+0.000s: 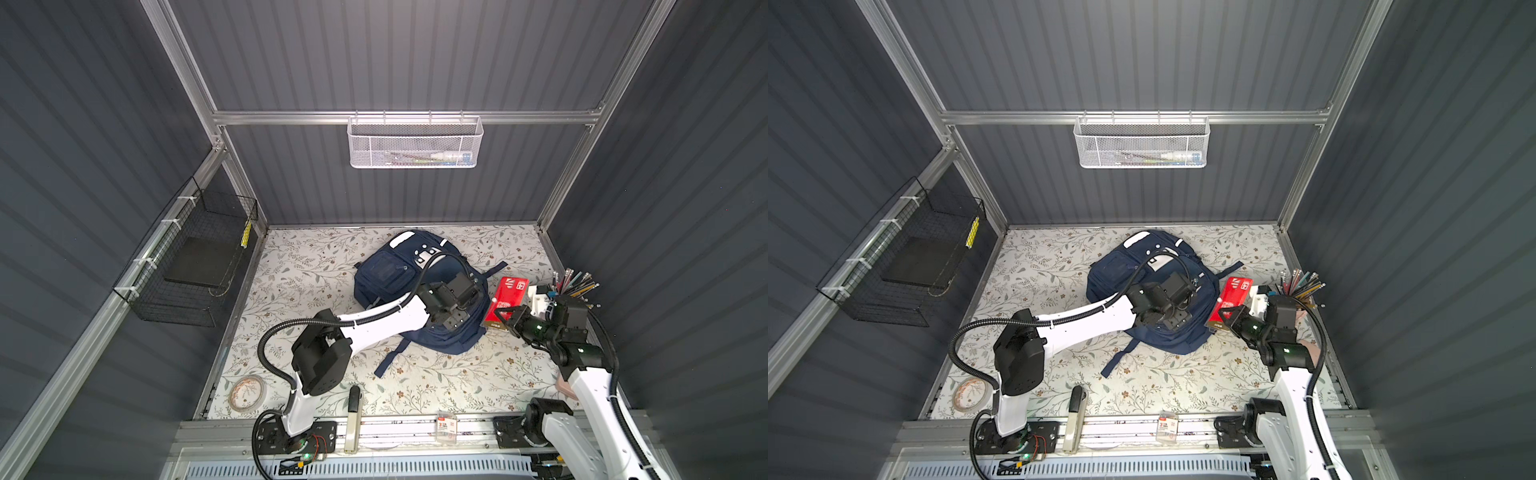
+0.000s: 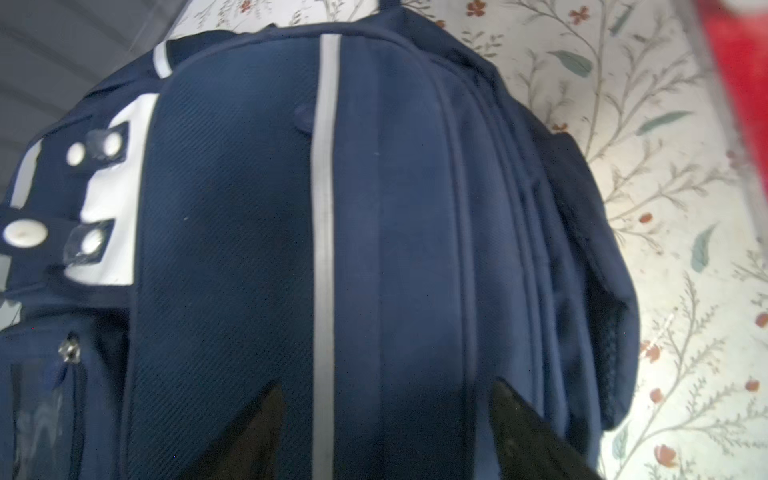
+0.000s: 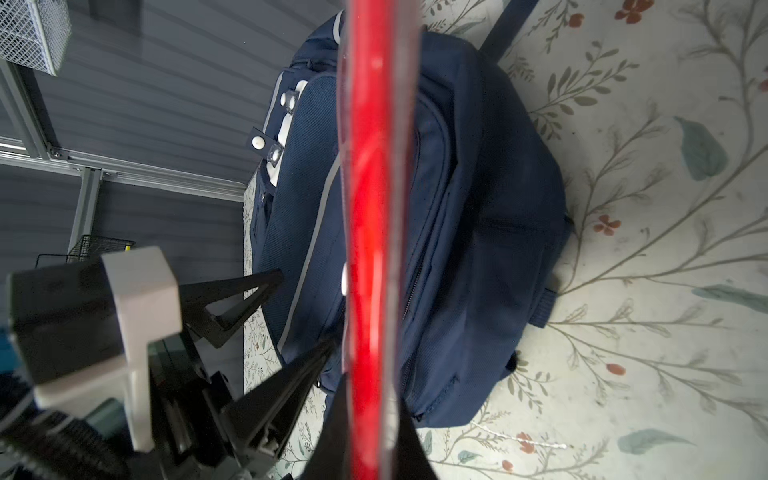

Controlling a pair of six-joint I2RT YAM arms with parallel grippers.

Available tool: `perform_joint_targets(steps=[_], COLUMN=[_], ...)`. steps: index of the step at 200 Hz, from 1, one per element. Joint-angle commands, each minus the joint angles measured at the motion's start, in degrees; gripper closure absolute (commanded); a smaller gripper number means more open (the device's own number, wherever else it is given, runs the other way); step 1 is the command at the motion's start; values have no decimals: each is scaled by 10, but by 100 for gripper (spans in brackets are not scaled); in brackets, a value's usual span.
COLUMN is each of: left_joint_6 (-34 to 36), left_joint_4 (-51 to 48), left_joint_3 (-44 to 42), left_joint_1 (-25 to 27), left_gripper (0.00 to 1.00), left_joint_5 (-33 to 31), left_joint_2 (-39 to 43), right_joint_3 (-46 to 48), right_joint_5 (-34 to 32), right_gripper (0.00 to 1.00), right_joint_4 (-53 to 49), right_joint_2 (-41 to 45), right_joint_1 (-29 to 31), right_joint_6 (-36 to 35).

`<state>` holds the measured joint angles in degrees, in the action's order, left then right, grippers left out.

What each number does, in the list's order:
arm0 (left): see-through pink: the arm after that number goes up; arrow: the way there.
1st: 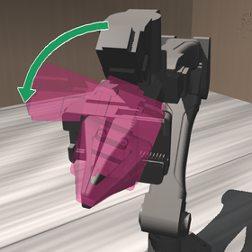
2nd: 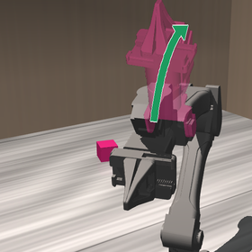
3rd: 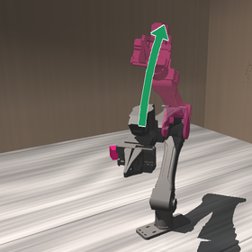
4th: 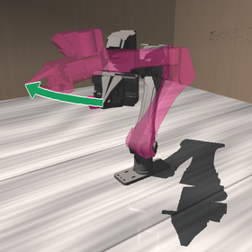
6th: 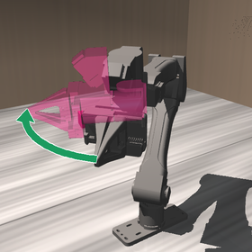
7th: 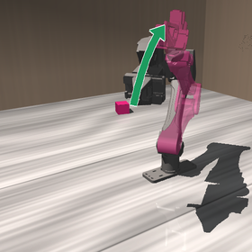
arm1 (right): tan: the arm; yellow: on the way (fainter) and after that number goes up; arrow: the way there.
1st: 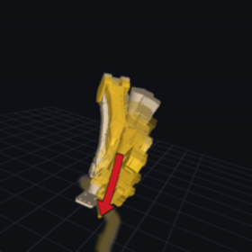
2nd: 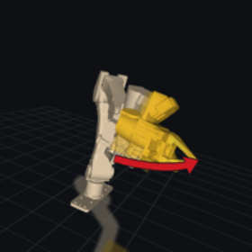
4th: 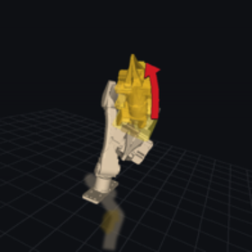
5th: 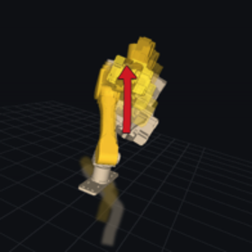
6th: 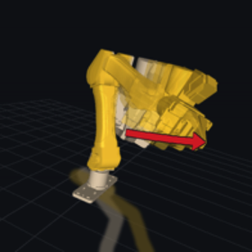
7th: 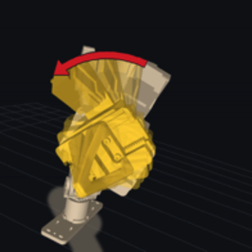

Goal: Pack the student bag

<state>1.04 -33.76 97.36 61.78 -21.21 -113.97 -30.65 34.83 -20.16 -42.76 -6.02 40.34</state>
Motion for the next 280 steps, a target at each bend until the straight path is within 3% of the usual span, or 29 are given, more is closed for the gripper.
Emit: perform_joint_targets(steps=[1, 43, 55, 62, 141, 162, 206, 244, 280], left_joint_6=[14, 2, -1, -20, -93, -104, -142, -159, -186], left_joint_4=[-22, 47, 42, 35, 24, 36, -22, -12, -1], left_joint_3=[24, -14, -1, 9, 31, 22, 85, 85, 84], left_joint_1=[-3, -4, -3, -5, -38, -39, -39, -39, -39], left_gripper=[40, 49, 71, 100, 100, 100, 100, 100, 100], left_joint_5=[-48, -13, -8, -18, 12, 30, 41, 61, 94], left_joint_2=[-19, 1, -6, -13, 15, 27, 30, 45, 52], right_joint_3=[5, -3, 4, 10, 16, 37, 35, -10, -22], right_joint_5=[17, 4, 13, 17, 0, 50, 4, -7, -22], right_gripper=[100, 100, 100, 100, 100, 100, 100, 100, 100], right_joint_4=[13, -6, 6, 16, 14, 83, 219, 278, 419], right_joint_2=[11, 8, 5, 4, -11, -26, -110, -234, -313], right_joint_1=[-3, -3, -3, -3, 3, 14, 133, 156, 186], right_joint_6=[-5, -26, -17, -12, -26, 19, 94, 108, 170])
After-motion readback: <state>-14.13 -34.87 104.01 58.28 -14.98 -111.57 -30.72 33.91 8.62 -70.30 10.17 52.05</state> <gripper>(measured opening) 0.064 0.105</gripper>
